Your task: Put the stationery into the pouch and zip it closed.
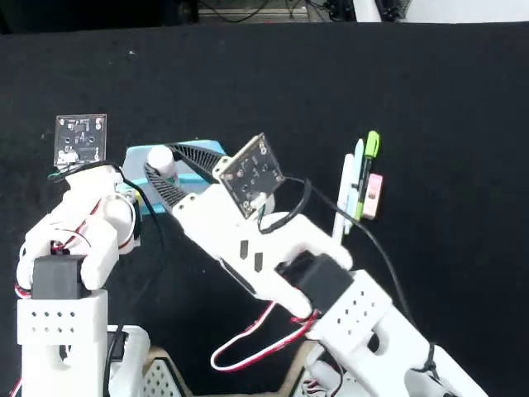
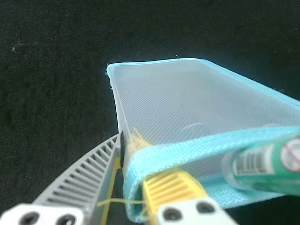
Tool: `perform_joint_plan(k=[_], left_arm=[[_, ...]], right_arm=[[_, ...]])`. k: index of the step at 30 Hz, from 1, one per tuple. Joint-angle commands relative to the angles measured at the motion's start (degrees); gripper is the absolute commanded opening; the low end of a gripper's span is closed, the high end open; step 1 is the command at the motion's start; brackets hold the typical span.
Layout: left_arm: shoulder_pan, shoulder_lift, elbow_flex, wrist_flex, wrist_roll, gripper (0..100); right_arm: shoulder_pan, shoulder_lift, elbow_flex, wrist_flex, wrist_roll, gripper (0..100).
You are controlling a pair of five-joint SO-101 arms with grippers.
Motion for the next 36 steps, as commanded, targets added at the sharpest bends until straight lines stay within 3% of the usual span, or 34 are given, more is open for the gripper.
perform_joint_plan(k=[1,8,16,23,36], left_arm=[[0.48,-0.97,-1.1,0.26,0.53,3],[0.48,-0.97,-1.1,0.26,0.53,3],[0.48,-0.97,-1.1,0.26,0.53,3],[0.48,-0.97,-1.1,0.26,0.53,3],[0.48,-0.97,-1.1,0.26,0.53,3]], right_arm=[[-0.35,-0.92,1.27,-5.1,-0.09,1.1],[0.35,-2.68,5.85,-2.81,-0.09,1.1],[0.53,-18.15,11.3,5.27,0.0,1.1],[0.26,-25.8,17.01,12.22,9.93,1.1],[0.44,-8.75,3.91,26.2,9.85,1.1]])
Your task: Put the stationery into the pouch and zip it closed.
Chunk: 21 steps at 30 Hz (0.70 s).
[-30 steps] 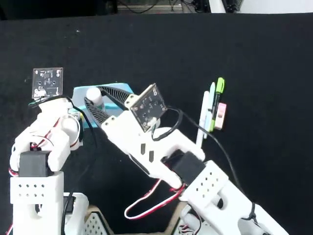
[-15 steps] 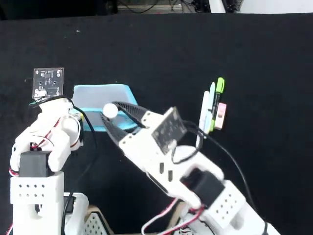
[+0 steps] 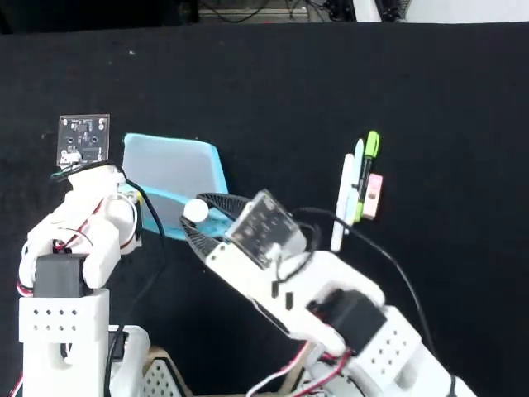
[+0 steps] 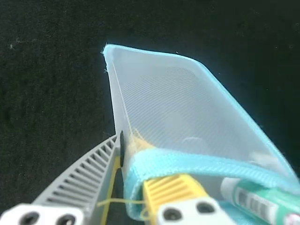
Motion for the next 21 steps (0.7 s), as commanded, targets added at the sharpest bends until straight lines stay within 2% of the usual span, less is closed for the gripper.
perform_joint_plan(k=[1,5,15,21], left_arm=[[0.4,-0.97,-1.19,0.18,0.53,3],[0.4,-0.97,-1.19,0.18,0.53,3],[0.48,-0.88,-1.19,0.18,0.53,3],[0.48,-0.88,-1.19,0.18,0.53,3]], right_arm=[[0.53,6.73,-6.02,4.57,0.62,1.1],[0.53,6.2,-10.51,9.05,1.05,1.1],[0.26,4.62,-8.4,7.12,1.05,1.1],[0.0,15.96,-15.52,4.92,0.7,1.1]])
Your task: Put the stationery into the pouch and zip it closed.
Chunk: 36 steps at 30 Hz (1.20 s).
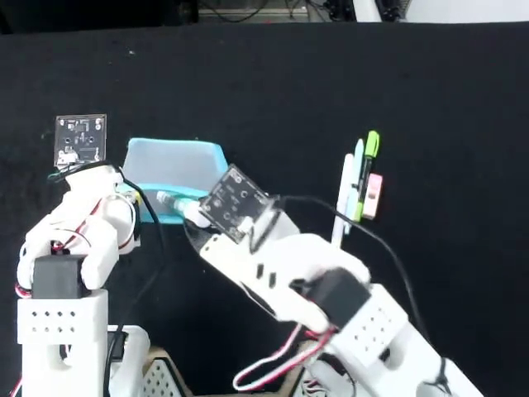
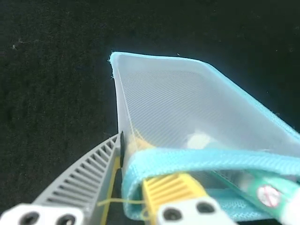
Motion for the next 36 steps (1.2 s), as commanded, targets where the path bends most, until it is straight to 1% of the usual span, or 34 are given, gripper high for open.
perform_joint_plan(k=[1,7,8,13,15,21,27,29,31,33,36], left_arm=[[0.75,-0.88,-1.19,0.18,0.35,3],[0.75,-0.88,-1.19,0.18,0.35,3],[0.75,-0.88,-1.19,0.18,0.35,3],[0.75,-0.79,-1.19,0.18,0.35,3],[0.75,-0.7,-1.19,0.18,0.35,3],[0.75,-0.7,-1.19,0.18,0.35,3],[0.75,-0.62,-1.19,0.18,0.35,3],[0.75,-0.62,-1.19,0.18,0.35,3],[0.75,-0.53,-1.19,0.18,0.35,3],[0.75,-0.53,-1.19,0.18,0.35,3],[0.75,-0.53,-1.19,0.18,0.35,3]], right_arm=[[-0.88,7.34,-7.69,-1.67,0.0,1.1],[-6.33,12.79,-11.82,-1.67,0.0,2.1],[-6.77,13.05,-11.82,-1.67,0.0,3.9],[-6.95,12.62,-12.09,0.7,0.0,19.2],[-6.95,12.62,-13.05,2.2,0.0,21.7],[-6.86,12.62,-20.88,10.2,0.26,20.1],[-5.71,12.62,-34.42,22.86,0.35,20.1],[-2.37,12.62,-40.04,27.78,0.35,20.1],[3.6,12.7,-45.05,31.74,0.35,20.1],[12.13,13.23,-48.4,34.81,0.0,20.1],[24.62,14.99,-48.31,37.89,-0.09,20.1]])
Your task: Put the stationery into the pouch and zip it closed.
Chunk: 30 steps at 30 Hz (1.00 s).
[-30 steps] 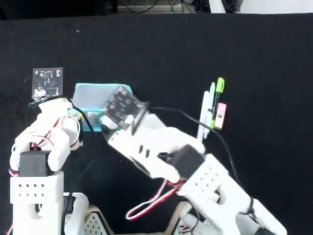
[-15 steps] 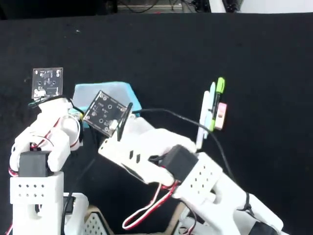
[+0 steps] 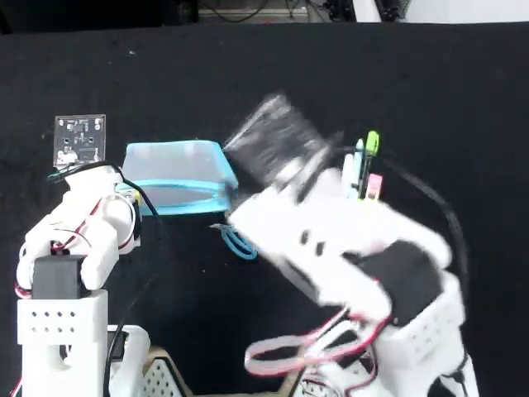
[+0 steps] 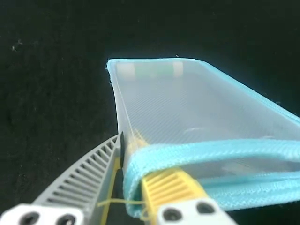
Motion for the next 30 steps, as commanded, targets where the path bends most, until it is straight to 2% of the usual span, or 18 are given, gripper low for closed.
perform_joint_plan(k=[1,6,14,24,30], left_arm=[[0.75,-0.53,-1.1,0.18,0.35,3],[0.75,-0.44,-1.1,0.18,0.35,3],[0.75,-0.44,-1.1,0.18,0.35,3],[0.75,-0.62,-1.1,0.18,0.35,3],[0.66,-0.79,-1.1,0.18,0.35,3]], right_arm=[[15.74,3.47,-2.68,3.78,-0.18,20.1],[29.1,11.47,2.77,5.36,-0.18,20.1],[40.35,26.33,5.23,1.32,-2.9,20.1],[47.12,44.18,5.23,-9.14,-2.9,20.1],[48.18,52.26,5.14,-15.03,-2.9,20.1]])
